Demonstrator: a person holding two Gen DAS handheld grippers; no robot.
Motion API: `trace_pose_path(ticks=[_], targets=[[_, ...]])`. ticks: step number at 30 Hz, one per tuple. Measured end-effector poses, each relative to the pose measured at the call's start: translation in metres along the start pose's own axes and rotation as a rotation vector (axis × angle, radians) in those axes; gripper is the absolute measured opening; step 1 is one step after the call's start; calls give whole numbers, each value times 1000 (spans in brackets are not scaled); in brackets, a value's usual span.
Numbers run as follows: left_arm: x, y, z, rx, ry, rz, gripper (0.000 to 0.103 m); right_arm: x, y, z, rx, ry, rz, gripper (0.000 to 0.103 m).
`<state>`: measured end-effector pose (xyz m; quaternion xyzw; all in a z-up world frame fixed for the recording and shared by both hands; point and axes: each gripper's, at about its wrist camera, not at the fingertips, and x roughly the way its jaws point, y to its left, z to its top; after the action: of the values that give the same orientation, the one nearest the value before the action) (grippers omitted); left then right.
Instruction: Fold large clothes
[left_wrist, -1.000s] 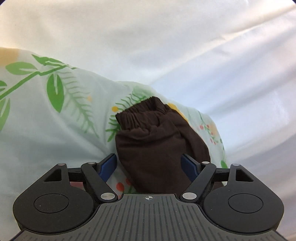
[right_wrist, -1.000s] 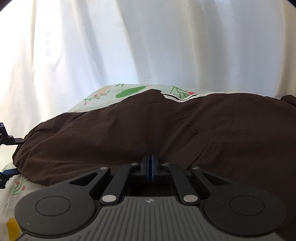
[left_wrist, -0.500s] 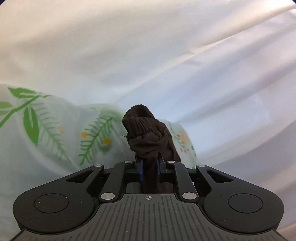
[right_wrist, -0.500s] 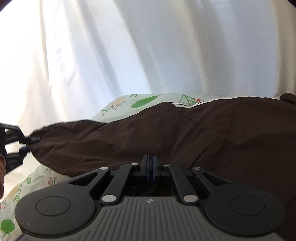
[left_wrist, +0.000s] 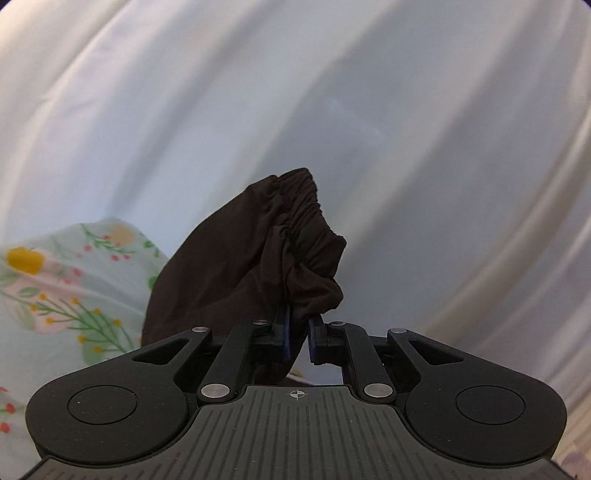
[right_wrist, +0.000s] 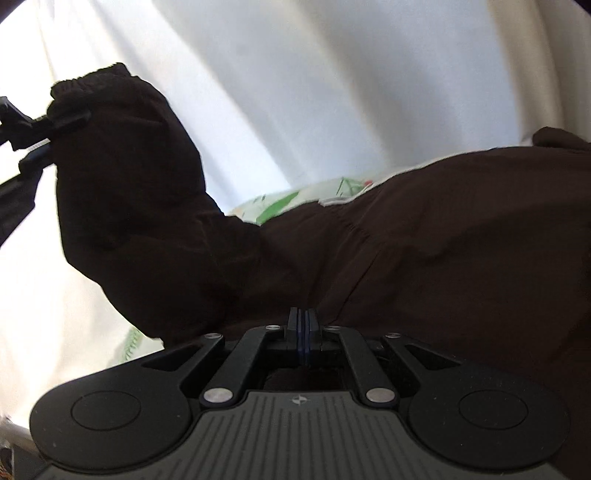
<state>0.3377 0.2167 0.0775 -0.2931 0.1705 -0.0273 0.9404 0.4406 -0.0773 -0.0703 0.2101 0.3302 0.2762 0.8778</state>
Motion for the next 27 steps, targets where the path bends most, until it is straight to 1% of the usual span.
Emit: trace_pose_path(ticks=[2,4,6,7,8,10,11,13,15,17,19,20,21,22,23,25,27], targets=[[13,-24,-24,62,32,-30,11,-33,-15,8,69,-67,29,4],[30,-45,-52,128,92,-52,11,-65,-36,13,166,-127,59,4],[44,-54,-85,172,155,-51,11,-90,-58,15,246,-148,71,6],[54,-59,-103,202,184,-42,11,-100,-67,14,276,-156,73,13],[62,-64,-121,239,206,-20,11,-108,-76,13,299,-158,65,26],[82,-68,-155,289,273,18,11,-119,-90,8,327,-155,27,38],[91,-67,-169,291,307,38,11,-121,-96,5,344,-146,2,38],[106,-59,-188,267,350,74,11,-123,-110,0,412,-121,6,38],[113,-52,-196,238,362,81,11,-123,-120,-4,482,-115,36,41],[123,-46,-195,209,376,84,11,-120,-126,-5,516,-113,54,52],[127,-49,-189,198,383,83,12,-113,-127,-3,534,-107,74,62],[125,-51,-185,193,389,83,12,-107,-129,-1,542,-105,74,65],[120,-52,-179,185,397,89,12,-102,-128,1,552,-97,75,65],[106,-50,-171,171,395,93,12,-97,-128,3,562,-82,83,65],[95,-51,-166,159,382,88,13,-91,-127,5,576,-66,92,65],[73,-46,-160,148,332,89,14,-84,-119,9,558,-44,93,67],[55,-41,-153,147,292,108,16,-79,-114,9,541,-33,97,70]])
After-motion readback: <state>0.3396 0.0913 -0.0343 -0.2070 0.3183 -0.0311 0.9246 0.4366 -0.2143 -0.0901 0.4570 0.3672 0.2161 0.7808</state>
